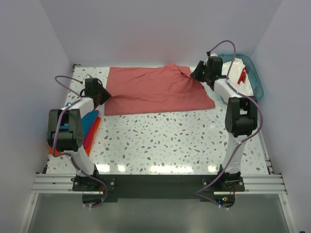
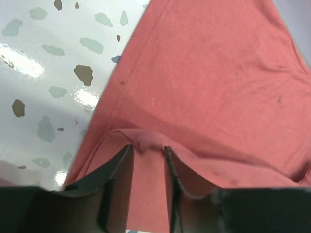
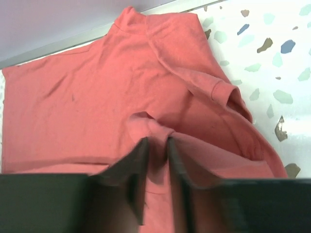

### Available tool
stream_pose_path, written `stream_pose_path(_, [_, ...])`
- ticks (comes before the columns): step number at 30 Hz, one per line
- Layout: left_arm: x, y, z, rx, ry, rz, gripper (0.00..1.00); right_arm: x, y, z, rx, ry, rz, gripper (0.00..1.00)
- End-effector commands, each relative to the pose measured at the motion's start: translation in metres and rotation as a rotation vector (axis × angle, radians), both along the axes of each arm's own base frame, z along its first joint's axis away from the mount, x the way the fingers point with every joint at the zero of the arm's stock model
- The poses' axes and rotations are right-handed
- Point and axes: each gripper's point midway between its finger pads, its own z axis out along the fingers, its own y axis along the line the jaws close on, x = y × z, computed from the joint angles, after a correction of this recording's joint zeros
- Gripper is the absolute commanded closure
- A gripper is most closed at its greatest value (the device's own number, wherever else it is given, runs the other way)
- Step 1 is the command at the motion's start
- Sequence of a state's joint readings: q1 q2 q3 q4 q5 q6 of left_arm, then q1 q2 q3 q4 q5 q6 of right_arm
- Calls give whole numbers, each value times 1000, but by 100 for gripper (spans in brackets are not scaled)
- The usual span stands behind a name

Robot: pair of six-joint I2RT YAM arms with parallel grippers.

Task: Fold and stack the t-shirts
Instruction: Fold the tshirt

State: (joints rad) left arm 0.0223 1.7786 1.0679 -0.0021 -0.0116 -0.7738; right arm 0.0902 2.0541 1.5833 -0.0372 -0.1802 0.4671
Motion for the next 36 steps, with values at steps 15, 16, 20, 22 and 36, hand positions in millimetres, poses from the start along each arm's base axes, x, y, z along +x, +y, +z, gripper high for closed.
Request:
stream_pose_path(15, [-80, 16, 26, 104, 72, 171, 37, -99, -73, 39, -213, 163, -285, 27])
stream_pose_path(16, [-89, 15, 14, 109, 101, 175, 43, -114, -79, 28, -227, 187, -314, 30])
stream_pose_path(20, [-101, 7, -11, 90, 157, 163, 46, -134, -89, -3, -224, 261, -338, 41])
stream_pose_path(22, [-100, 4, -16, 100, 169, 159, 46, -139, -92, -20, -220, 300, -350, 45])
stream_pose_path(36, [-90, -1, -45, 88, 217, 159, 38, -136, -107, -80, -176, 401, -406, 45])
